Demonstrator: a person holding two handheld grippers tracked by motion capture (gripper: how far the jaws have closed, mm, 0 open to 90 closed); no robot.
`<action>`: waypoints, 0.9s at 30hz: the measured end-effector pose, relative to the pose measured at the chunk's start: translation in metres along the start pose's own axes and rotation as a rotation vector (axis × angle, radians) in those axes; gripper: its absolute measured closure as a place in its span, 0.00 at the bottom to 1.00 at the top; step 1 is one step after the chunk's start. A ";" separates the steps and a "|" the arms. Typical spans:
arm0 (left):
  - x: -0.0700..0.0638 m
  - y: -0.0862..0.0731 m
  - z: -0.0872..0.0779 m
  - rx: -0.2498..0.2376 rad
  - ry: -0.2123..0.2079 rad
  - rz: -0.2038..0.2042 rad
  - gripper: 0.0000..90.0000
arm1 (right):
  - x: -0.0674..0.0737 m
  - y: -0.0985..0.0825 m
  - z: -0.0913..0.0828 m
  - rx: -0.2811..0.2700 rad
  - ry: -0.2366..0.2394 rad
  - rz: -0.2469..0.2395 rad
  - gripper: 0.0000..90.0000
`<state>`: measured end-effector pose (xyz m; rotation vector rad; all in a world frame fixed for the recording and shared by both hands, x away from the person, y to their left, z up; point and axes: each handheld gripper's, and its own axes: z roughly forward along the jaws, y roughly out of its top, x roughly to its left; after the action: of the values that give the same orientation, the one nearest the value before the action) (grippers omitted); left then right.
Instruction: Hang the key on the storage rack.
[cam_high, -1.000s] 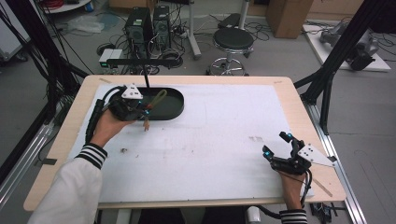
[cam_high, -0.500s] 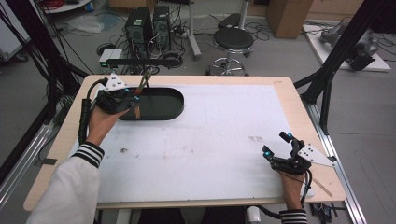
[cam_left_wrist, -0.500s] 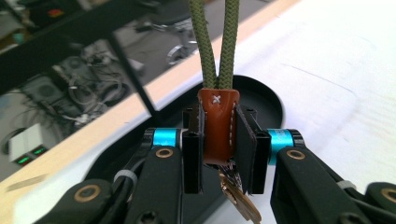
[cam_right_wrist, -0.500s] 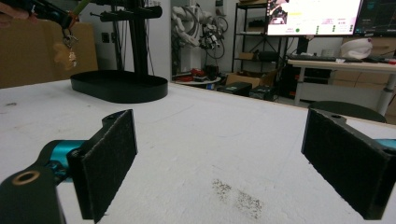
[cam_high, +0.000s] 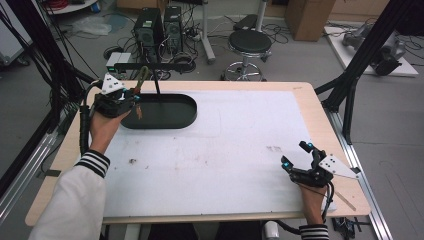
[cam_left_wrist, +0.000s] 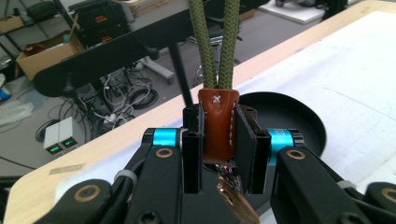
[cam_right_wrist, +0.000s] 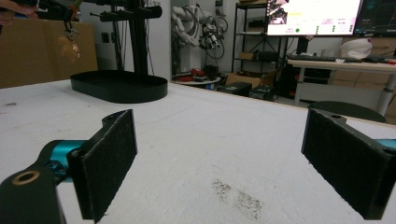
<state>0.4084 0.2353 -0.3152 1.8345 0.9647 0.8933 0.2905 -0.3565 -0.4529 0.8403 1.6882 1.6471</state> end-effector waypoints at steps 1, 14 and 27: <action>0.001 0.000 0.000 0.000 0.003 -0.003 0.82 | 0.000 0.000 0.000 0.000 0.000 0.000 0.11; 0.015 -0.008 0.017 -0.011 0.054 -0.072 0.82 | 0.000 0.000 -0.001 0.001 0.001 0.007 0.11; 0.020 -0.017 0.037 0.003 0.079 -0.100 0.82 | 0.000 0.000 -0.001 -0.003 0.002 0.008 0.11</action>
<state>0.4443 0.2453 -0.3410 1.7485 1.0982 0.9083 0.2901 -0.3568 -0.4531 0.8454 1.6859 1.6560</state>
